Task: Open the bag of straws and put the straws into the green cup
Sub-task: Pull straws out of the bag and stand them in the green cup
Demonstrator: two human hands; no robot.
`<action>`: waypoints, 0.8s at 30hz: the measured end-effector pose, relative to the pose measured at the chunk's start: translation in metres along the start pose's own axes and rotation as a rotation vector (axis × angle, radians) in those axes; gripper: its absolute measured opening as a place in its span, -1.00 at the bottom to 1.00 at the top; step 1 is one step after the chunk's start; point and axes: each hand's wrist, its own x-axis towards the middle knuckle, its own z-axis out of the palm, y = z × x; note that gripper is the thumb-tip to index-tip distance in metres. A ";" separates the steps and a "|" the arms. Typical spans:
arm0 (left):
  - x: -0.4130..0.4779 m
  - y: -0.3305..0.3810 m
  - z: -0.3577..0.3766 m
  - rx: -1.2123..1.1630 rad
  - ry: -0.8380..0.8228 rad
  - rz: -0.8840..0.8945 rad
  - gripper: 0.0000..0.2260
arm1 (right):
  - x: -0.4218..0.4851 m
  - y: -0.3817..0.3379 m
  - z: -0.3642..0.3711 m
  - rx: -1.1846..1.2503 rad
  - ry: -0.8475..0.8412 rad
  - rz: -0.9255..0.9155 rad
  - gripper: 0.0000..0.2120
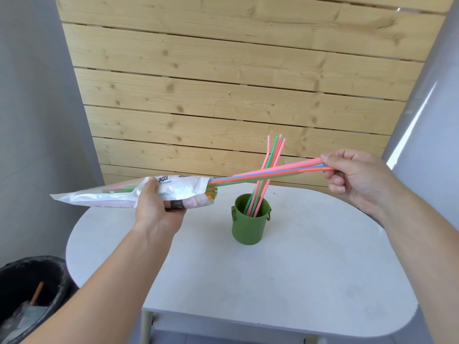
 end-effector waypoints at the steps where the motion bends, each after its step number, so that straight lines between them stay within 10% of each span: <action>1: 0.000 -0.001 0.000 0.000 0.004 -0.002 -0.67 | -0.001 0.000 -0.004 -0.013 0.011 -0.002 -0.86; 24: -0.009 -0.011 0.001 0.063 -0.001 0.006 -0.69 | -0.004 0.013 -0.048 -0.245 0.172 0.064 -0.93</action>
